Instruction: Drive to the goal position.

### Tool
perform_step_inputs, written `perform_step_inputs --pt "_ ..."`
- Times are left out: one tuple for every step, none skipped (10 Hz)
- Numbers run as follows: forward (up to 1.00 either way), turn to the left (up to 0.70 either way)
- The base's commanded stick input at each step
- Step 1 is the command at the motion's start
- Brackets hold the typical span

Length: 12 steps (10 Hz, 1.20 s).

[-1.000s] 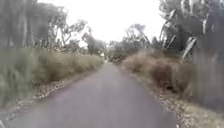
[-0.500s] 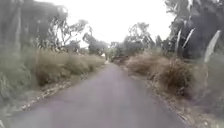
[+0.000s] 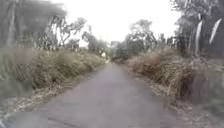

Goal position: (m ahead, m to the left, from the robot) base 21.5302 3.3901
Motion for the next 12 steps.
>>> perform_step_inputs --pt "1.0 0.0" --pt "1.0 0.0" --pt "1.0 0.0" --pt "1.0 0.0" --pt "1.0 0.0" --pt "1.0 0.0" --pt "1.0 0.0" --pt "1.0 0.0" --pt "1.0 0.0" --pt "1.0 0.0" --pt "1.0 0.0" --pt "1.0 0.0"
